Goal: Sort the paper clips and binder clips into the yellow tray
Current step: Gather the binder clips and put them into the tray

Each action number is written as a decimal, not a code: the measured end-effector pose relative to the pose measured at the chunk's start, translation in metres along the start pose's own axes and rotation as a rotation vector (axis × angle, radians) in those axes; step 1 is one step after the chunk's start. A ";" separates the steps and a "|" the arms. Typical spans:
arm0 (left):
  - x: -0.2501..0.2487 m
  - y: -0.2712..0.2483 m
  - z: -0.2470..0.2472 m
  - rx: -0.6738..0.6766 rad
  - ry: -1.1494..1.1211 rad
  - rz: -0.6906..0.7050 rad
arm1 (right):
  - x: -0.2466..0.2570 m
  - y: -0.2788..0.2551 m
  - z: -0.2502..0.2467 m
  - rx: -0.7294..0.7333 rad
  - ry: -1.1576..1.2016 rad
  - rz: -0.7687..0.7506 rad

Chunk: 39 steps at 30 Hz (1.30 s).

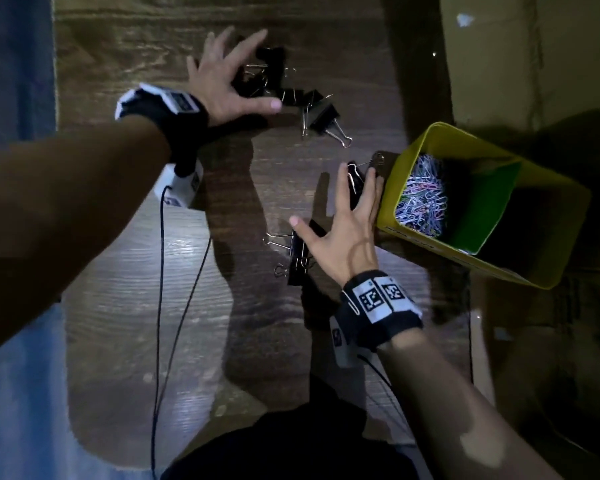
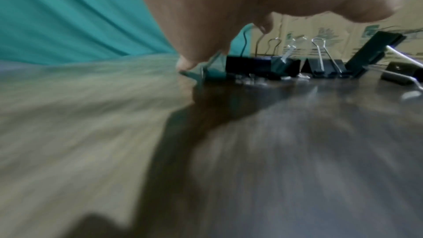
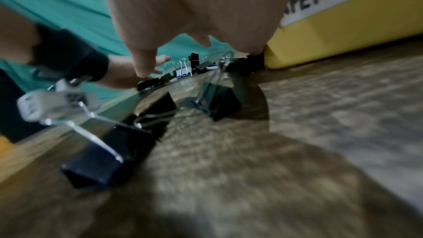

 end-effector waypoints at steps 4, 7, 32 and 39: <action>-0.039 0.022 0.005 0.220 0.104 0.140 | -0.006 -0.002 0.001 -0.011 0.009 -0.008; -0.064 0.027 0.017 0.385 0.212 0.252 | -0.007 -0.001 0.001 -0.013 -0.001 -0.007; -0.060 -0.159 0.078 0.346 -0.201 0.352 | 0.014 -0.011 -0.021 0.014 0.101 -0.164; -0.040 -0.176 0.073 0.242 0.010 0.217 | 0.014 0.050 -0.017 0.160 -0.228 0.154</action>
Point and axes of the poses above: each hand's wrist, its own y-axis towards the middle knuckle, its own z-axis out of the palm, x = y × z, the point moved 5 cm from there along y, towards the middle knuckle, and after that the axes turned 2 degrees about x, right-handed, at the moved point
